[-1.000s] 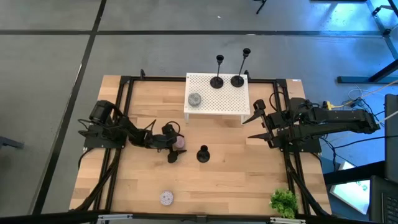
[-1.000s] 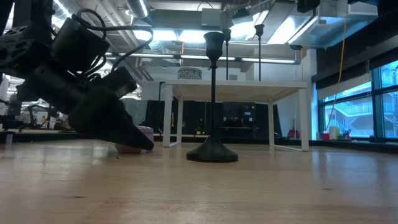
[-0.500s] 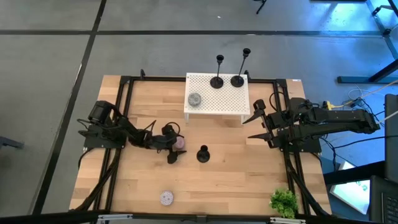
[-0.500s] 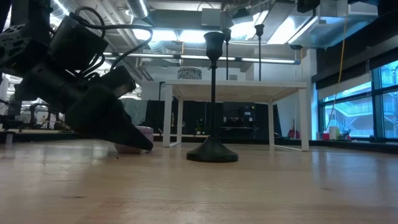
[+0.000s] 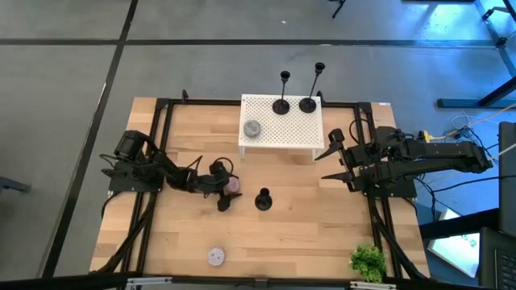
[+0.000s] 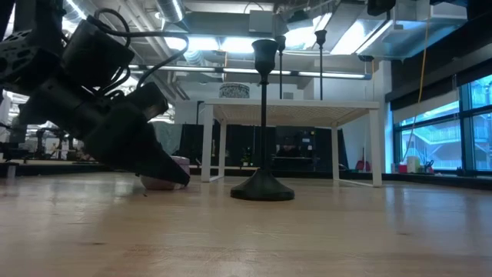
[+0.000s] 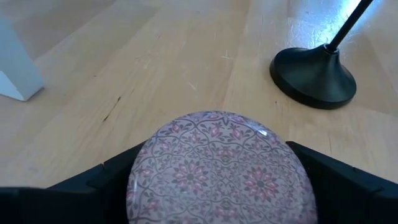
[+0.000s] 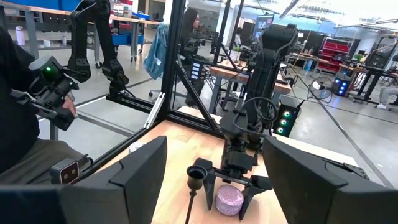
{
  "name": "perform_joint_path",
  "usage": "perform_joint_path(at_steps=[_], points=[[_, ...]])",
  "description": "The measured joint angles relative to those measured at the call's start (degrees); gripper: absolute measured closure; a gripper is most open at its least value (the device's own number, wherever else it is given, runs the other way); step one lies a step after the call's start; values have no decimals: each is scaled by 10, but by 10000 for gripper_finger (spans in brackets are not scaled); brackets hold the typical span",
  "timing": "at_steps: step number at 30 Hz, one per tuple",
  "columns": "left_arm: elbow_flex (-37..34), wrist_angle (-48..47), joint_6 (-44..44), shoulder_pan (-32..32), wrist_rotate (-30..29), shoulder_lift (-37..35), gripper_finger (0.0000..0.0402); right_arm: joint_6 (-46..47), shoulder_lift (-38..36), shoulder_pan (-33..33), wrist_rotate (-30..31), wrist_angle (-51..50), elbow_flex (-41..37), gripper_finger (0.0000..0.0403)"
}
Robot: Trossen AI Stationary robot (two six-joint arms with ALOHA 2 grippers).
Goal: Pick & Place candle stick holders
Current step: Put the pink scented candle on the shelf aligned with the other scented candle
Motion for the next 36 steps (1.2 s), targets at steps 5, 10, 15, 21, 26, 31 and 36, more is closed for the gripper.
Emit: perform_joint_path(at_steps=[5,10,15,21,26,31,36], points=[[0,-12,-1,0,-4,0,103,0,0,0,0,0,0,135],[0,-13,-6,0,-3,0,115,0,0,0,0,0,0,135],[0,-40,-8,0,12,-26,115,0,0,0,0,0,0,134],[-2,-127,-8,-2,37,-130,115,0,0,0,0,0,0,134],[-2,-187,10,-2,23,-224,114,0,0,0,0,0,0,134],[20,-250,45,7,16,-298,114,0,0,0,0,1,0,134],[114,-389,104,39,29,-327,115,0,7,0,0,16,0,134]])
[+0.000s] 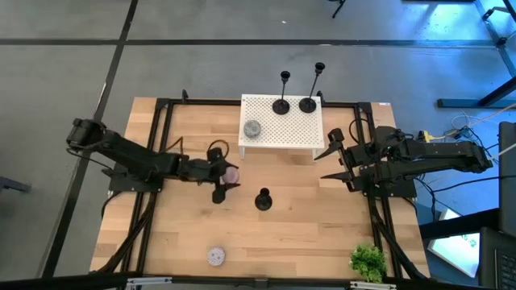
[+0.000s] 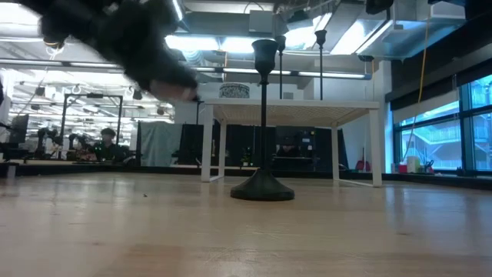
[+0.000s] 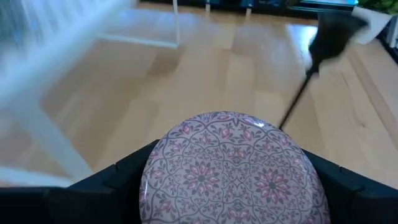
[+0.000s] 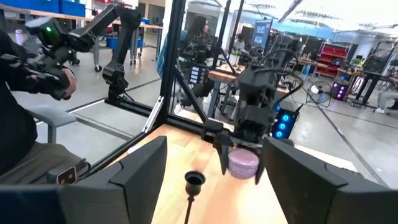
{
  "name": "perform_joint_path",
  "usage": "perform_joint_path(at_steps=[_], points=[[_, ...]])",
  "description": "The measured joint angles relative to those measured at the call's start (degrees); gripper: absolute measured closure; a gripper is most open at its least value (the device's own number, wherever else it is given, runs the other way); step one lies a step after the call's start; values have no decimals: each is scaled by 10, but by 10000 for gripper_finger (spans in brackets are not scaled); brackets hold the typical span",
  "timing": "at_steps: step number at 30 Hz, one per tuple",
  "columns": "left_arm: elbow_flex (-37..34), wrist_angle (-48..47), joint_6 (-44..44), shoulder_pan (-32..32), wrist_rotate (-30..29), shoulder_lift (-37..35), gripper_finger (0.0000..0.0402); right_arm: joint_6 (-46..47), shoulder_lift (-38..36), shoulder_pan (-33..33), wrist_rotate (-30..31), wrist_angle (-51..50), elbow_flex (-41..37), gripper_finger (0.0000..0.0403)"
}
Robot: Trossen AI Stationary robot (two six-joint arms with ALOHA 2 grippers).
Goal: Pick & Place candle stick holders
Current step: Put the pink scented candle on the shelf aligned with the other scented candle
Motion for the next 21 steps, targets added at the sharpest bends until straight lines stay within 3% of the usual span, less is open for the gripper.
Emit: perform_joint_path(at_steps=[8,14,21], points=[[187,-153,141,82,64,4,115,5,7,-1,3,4,0,135],[273,-171,177,175,168,7,115,93,-14,-24,88,-57,0,134],[341,-201,193,246,241,77,115,73,-53,-49,36,-108,0,135]])
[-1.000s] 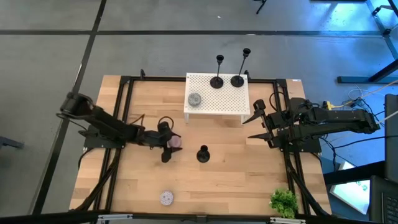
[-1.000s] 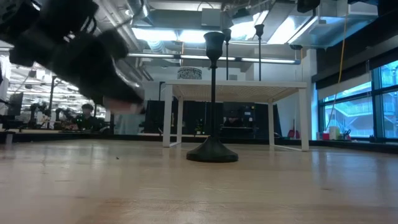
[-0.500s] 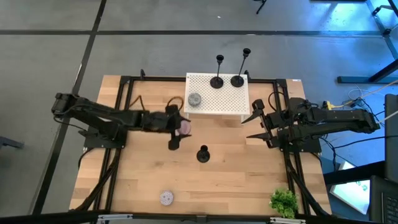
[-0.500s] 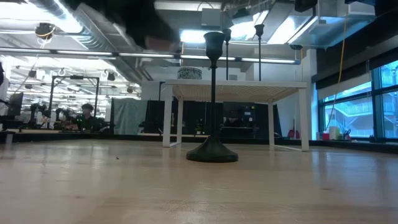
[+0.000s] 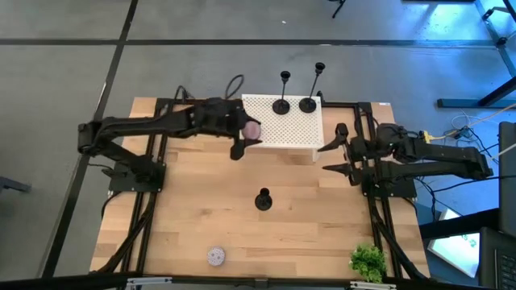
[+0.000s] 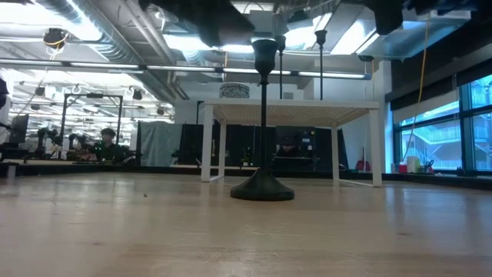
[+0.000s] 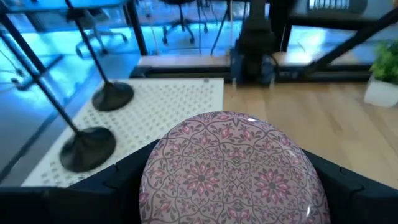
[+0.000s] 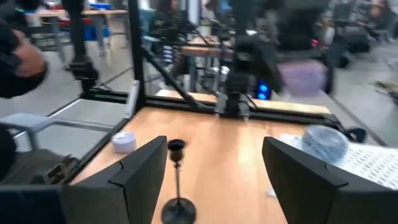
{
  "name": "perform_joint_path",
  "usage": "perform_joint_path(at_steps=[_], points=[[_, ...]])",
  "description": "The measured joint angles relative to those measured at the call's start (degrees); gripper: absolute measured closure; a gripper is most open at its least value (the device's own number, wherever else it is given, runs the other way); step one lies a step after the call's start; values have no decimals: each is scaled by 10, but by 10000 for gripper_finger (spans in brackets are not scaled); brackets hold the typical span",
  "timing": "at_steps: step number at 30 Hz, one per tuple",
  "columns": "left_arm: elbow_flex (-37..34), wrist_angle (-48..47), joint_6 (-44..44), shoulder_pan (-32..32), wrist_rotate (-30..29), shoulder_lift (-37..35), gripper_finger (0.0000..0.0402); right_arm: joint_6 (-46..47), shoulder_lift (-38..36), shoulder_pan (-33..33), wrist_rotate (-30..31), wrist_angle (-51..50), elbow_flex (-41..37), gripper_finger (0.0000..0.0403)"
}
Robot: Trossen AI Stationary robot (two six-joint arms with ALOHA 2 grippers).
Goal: Pick & Place candle stick holders
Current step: Put the pink scented candle on the shelf aligned with the other scented candle
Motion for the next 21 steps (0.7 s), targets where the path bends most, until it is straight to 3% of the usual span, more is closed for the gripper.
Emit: perform_joint_path(at_steps=[4,15,21], points=[[47,-5,11,13,30,72,115,-7,-10,0,-11,-8,0,135],[215,-50,43,15,35,232,115,7,3,1,-11,-15,-3,135],[245,-43,-2,15,-54,277,115,13,4,1,-11,-24,-3,135]])
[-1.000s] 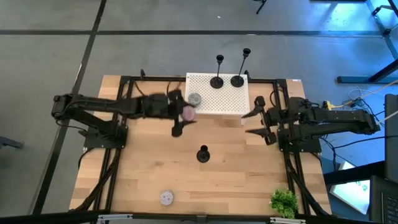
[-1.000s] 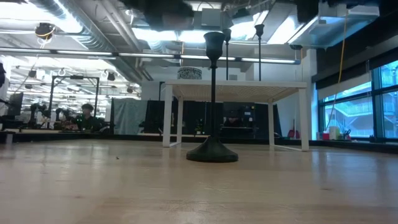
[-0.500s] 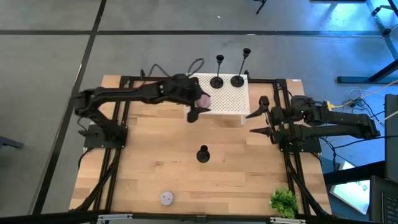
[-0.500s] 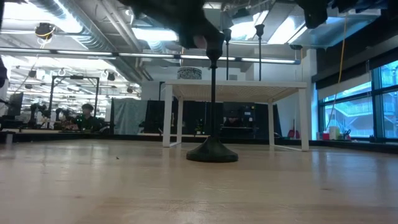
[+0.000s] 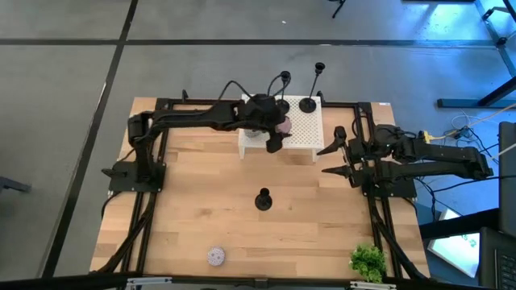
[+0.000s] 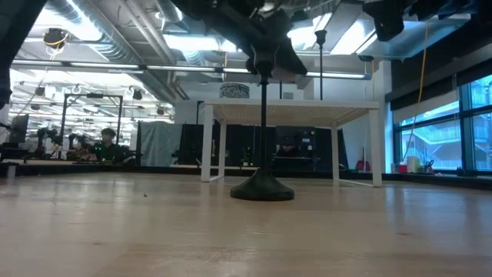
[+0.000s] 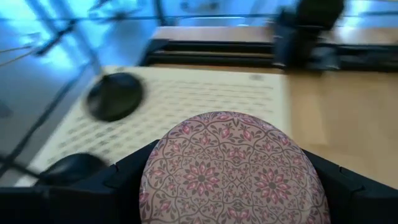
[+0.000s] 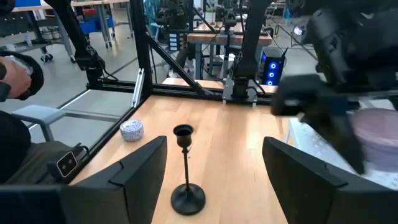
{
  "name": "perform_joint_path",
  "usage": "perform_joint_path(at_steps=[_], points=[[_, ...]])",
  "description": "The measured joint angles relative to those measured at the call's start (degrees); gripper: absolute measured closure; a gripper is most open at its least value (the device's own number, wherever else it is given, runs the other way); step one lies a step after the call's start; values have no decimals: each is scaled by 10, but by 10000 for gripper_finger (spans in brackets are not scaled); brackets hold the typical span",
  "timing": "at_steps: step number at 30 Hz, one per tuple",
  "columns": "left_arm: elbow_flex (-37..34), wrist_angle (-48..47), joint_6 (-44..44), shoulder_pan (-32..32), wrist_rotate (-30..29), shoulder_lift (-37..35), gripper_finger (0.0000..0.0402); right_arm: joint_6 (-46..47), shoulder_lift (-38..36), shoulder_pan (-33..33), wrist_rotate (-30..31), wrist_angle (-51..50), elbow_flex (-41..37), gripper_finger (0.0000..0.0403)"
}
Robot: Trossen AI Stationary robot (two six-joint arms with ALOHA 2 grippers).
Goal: Pick & Place candle stick holders
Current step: Put the pink scented candle on the shelf aligned with the other scented candle
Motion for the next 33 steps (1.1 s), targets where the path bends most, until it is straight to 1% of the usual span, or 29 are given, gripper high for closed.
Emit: perform_joint_path(at_steps=[5,10,14,17,21,26,33], points=[[0,30,-66,-11,-98,8,115,0,0,8,0,-1,0,134],[0,49,-132,-26,-148,8,115,0,0,8,1,1,0,134],[0,48,-150,-45,-208,8,115,0,0,8,1,2,0,135],[0,50,-167,-59,-237,12,115,0,0,8,1,4,0,135],[1,61,-186,-72,-279,33,115,0,0,8,1,7,0,135],[0,78,-209,-72,-285,60,115,0,0,8,2,9,0,135],[0,76,-216,-67,-282,61,115,-2,0,10,2,5,0,135]])
